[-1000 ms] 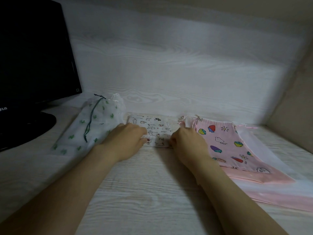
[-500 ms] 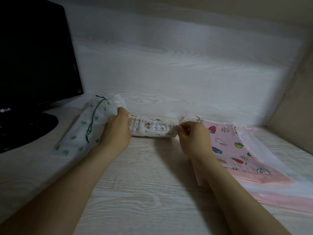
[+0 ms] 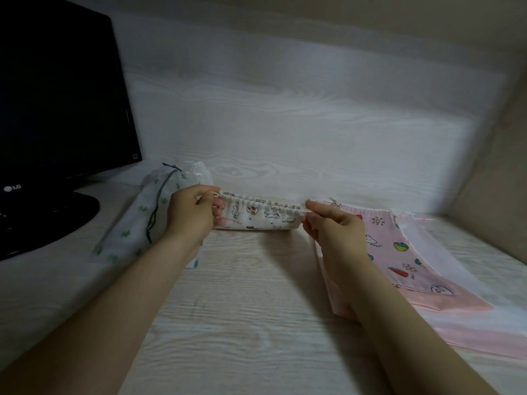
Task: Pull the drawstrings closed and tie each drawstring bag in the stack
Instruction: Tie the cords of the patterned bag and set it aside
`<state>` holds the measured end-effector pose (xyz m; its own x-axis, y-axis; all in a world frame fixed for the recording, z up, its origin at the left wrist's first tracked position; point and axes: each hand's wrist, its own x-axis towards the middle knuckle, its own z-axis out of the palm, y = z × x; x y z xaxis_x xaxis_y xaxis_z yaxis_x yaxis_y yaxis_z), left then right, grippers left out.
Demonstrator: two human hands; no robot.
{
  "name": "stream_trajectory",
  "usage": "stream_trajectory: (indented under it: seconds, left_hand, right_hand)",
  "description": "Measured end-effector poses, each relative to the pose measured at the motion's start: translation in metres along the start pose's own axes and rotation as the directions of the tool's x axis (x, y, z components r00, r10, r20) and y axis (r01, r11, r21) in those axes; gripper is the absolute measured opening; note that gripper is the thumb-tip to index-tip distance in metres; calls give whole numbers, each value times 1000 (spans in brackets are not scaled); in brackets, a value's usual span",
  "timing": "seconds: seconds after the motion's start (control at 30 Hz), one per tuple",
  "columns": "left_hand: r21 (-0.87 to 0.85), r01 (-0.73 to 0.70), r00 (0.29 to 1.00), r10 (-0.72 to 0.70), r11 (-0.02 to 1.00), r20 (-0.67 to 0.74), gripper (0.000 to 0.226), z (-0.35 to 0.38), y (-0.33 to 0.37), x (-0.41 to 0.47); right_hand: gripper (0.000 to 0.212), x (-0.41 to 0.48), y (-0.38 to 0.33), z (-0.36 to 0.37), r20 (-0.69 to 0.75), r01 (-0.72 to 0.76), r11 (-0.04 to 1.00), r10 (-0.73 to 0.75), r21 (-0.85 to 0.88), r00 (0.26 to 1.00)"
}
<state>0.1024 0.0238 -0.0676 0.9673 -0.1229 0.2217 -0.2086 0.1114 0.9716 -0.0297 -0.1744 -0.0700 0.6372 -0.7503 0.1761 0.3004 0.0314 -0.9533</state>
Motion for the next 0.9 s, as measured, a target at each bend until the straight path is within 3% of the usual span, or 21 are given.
stream_trajectory:
  seconds: [0.23,0.33,0.47,0.53,0.6,0.7,0.8,0.9]
  left_hand:
    - [-320,192,963,-241,928,-120,27,0,2,9]
    - [-485,263,938,-339,834,-74,35,2,6,8]
    - [-532,301,935,-356,792,0,36,2,6,8]
    - [-581,307,932,-361,754,24,27,2,6,9]
    - [-554,317,931,-365,770,26,18,6,7,7]
    - [-444,289,938,-343,848,-45,30,13,6,9]
    - [-431,272,932,-346,861,-103,33,12,8,10]
    - [-538,258,911,-387,802,-140,28,4,12,10]
  right_hand:
    - [31,-1,-5,2,-109,-137,966,163,220,981]
    - [42,-3,-10,5,-110,-177,918,229,355,967]
    - [41,-8,-17,9,-23,-191,827,239,528,971]
    - [40,-7,-18,9,-15,-193,824,237,533,971]
    - [42,-7,-16,10,-47,-156,899,191,410,980]
    - [43,-9,-7,14,-50,23,995,-18,99,999]
    - [43,-9,-2,17,-21,258,943,-268,-210,963]
    - [40,-8,-3,15,22,364,827,-393,-428,919]
